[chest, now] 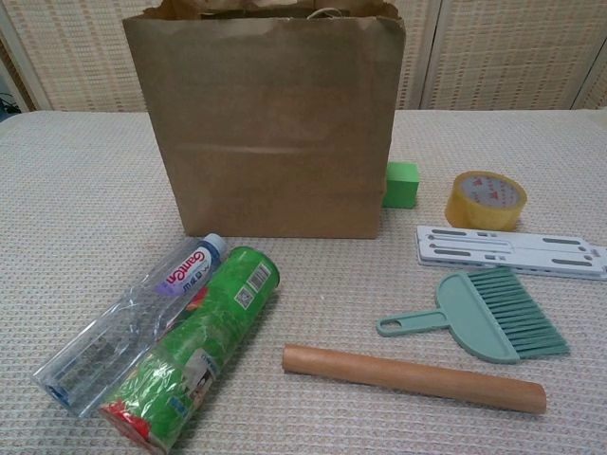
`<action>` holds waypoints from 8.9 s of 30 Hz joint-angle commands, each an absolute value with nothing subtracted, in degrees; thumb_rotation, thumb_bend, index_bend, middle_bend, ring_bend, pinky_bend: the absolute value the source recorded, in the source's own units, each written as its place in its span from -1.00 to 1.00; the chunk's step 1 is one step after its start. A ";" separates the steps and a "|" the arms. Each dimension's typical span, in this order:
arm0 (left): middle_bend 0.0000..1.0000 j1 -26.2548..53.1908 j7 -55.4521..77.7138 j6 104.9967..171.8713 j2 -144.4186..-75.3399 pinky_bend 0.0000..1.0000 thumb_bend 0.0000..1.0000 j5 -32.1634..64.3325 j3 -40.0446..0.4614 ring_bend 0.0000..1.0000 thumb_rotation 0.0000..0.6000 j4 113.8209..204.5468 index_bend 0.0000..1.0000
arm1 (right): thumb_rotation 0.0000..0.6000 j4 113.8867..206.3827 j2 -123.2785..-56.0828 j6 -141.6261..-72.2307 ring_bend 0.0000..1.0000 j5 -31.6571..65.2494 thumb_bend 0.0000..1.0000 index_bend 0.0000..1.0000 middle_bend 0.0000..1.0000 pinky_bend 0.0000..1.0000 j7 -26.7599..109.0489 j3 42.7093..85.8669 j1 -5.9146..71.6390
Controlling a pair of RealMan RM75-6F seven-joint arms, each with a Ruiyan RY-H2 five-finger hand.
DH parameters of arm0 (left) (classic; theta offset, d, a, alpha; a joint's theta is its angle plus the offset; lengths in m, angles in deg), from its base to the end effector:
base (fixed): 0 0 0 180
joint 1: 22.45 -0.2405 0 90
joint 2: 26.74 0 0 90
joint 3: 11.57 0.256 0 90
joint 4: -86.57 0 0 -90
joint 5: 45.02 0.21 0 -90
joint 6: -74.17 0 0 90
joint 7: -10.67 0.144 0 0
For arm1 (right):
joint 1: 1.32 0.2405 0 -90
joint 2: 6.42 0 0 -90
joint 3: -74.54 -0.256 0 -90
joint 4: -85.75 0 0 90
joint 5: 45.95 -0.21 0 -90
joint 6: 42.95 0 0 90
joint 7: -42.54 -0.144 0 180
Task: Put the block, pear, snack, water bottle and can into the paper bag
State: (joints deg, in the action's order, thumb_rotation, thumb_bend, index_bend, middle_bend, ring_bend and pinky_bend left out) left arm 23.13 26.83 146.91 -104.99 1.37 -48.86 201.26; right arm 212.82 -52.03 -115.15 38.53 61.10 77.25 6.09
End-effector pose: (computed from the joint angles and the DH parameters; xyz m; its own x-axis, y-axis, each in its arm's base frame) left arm -0.0110 0.3574 0.1380 -0.2655 0.0005 0.9641 0.9158 -0.3125 0.2524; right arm -0.2145 -0.1553 0.1649 0.4336 -0.3076 0.8469 -0.9002 -0.1069 0.4221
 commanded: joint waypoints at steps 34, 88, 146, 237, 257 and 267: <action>-0.74 20.30 28.68 147.12 -93.99 -0.48 -0.03 2.33 -36.59 -0.81 1.00 204.14 -0.57 | 1.00 212.32 -52.03 -113.97 -1.00 37.23 -0.81 -1.00 -1.00 -1.00 61.09 77.46 7.10; -1.00 13.92 21.72 146.82 -97.27 -0.86 -0.25 84.36 -0.04 -1.00 1.00 156.25 -1.00 | 1.00 212.59 -53.43 -112.76 -1.00 36.29 -0.81 -1.00 -1.00 -1.00 62.99 78.18 7.78; -1.00 17.67 40.40 138.50 -105.89 -0.91 -0.23 77.27 -0.58 -1.00 1.00 152.77 -0.95 | 1.00 213.18 -52.58 -110.28 -1.00 34.75 -0.81 -1.00 -1.00 -1.00 61.78 78.51 9.38; 0.30 13.52 9.71 149.80 -108.65 0.40 0.28 19.82 -36.34 0.18 1.00 202.59 0.33 | 1.00 213.15 -52.69 -109.94 -1.00 35.42 -0.81 -1.00 -1.00 -1.00 61.75 79.00 9.40; -1.00 25.46 26.40 142.26 -111.19 -0.76 -0.18 5.69 -39.68 -1.00 1.00 195.04 -0.93 | 1.00 212.25 -52.62 -109.13 -1.00 33.20 -0.81 -1.00 -1.00 -1.00 61.34 78.47 10.24; -1.00 25.42 25.20 143.03 -110.37 -0.77 -0.22 6.78 -38.90 -1.00 1.00 195.58 -1.00 | 1.00 212.52 -52.57 -109.54 -1.00 33.64 -0.81 -1.00 -1.00 -1.00 61.47 78.71 10.01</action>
